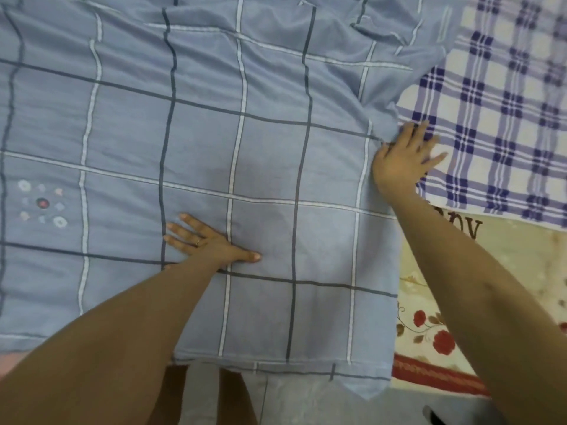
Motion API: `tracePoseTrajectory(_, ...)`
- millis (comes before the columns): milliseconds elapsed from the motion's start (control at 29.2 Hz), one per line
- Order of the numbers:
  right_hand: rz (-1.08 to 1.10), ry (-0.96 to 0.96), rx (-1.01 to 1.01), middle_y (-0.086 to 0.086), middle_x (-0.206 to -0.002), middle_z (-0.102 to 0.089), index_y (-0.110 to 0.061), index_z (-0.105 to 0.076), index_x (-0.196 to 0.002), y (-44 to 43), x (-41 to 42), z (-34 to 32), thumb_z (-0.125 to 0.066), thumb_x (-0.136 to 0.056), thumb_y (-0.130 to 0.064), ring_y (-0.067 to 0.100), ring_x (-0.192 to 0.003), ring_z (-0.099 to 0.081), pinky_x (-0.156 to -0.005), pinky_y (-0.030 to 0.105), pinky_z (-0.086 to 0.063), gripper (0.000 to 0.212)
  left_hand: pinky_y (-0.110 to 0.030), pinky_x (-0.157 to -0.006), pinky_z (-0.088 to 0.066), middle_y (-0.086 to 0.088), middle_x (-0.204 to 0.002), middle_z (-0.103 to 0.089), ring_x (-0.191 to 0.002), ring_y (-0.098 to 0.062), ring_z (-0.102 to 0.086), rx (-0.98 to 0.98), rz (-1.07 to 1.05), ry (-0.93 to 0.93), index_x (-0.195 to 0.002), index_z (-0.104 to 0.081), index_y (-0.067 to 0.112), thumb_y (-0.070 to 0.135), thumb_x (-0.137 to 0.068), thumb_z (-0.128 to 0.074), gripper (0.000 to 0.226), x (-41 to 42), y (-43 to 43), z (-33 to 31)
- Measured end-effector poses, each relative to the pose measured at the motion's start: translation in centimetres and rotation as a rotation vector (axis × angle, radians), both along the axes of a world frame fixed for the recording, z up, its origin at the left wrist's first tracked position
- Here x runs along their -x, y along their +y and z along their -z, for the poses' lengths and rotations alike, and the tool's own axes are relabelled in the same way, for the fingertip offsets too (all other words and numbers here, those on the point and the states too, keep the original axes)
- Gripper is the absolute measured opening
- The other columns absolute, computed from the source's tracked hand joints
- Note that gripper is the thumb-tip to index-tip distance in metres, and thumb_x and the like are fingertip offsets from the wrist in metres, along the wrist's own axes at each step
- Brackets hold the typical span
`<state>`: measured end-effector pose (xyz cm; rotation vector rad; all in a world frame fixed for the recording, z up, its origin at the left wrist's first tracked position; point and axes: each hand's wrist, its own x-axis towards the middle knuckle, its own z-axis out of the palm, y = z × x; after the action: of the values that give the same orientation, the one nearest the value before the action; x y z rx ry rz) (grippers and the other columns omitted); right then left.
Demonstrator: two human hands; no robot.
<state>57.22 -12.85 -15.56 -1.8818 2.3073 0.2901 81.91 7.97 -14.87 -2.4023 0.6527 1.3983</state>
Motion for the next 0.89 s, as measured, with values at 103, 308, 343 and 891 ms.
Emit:
tracePoseTrajectory(103, -0.549, -0.107, 0.153, 0.018, -0.155, -0.022, -0.012, -0.017, -0.15, 5.3, -5.4, 0.6, -0.041, -0.093, -0.027, 0.042, -0.142, -0.018, -0.111, 0.066, -0.009, 0.064, -0.055, -0.11, 0.019, -0.025, -0.141, 0.042, -0.133, -0.039, 0.037, 0.024, -0.002, -0.042, -0.131, 0.043, 0.003, 0.066, -0.035, -0.083, 0.171, 0.3, 0.3, 0.4)
tracePoseTrajectory(308, -1.0, -0.068, -0.017, -0.007, -0.159, -0.001, -0.034, -0.018, -0.15, 16.1, 3.4, 5.3, -0.021, -0.096, -0.057, 0.032, -0.145, -0.015, -0.11, 0.064, -0.01, 0.058, -0.058, -0.108, 0.019, -0.022, -0.142, 0.042, -0.132, -0.04, 0.037, 0.054, 0.03, -0.032, -0.132, 0.043, 0.004, 0.068, -0.039, -0.082, 0.168, 0.4, 0.8, 0.2)
tracePoseTrajectory(343, -0.74, -0.06, -0.029, -0.01, -0.157, 0.01, -0.035, -0.007, -0.15, 16.8, 5.5, 5.2, -0.016, -0.095, -0.06, 0.03, -0.146, -0.007, -0.112, 0.063, -0.004, 0.062, -0.059, -0.108, 0.018, -0.021, -0.142, 0.043, -0.132, -0.039, 0.038, 0.056, 0.017, -0.031, -0.132, 0.043, 0.005, 0.067, -0.038, -0.082, 0.168, 0.3, 0.8, 0.2)
tracePoseTrajectory(891, 0.088, -0.157, -0.034, 0.013, -0.156, -0.021, -0.015, -0.019, -0.151, 39.8, 8.4, 3.9, -0.024, -0.089, -0.069, 0.032, -0.142, -0.022, -0.11, 0.059, -0.019, 0.082, -0.056, -0.109, 0.01, -0.006, -0.159, -0.004, -0.146, -0.021, 0.002, 0.746, 1.013, -0.134, -0.151, -0.002, 0.026, 0.055, -0.094, -0.032, 0.071, 1.0, 25.3, 6.0)
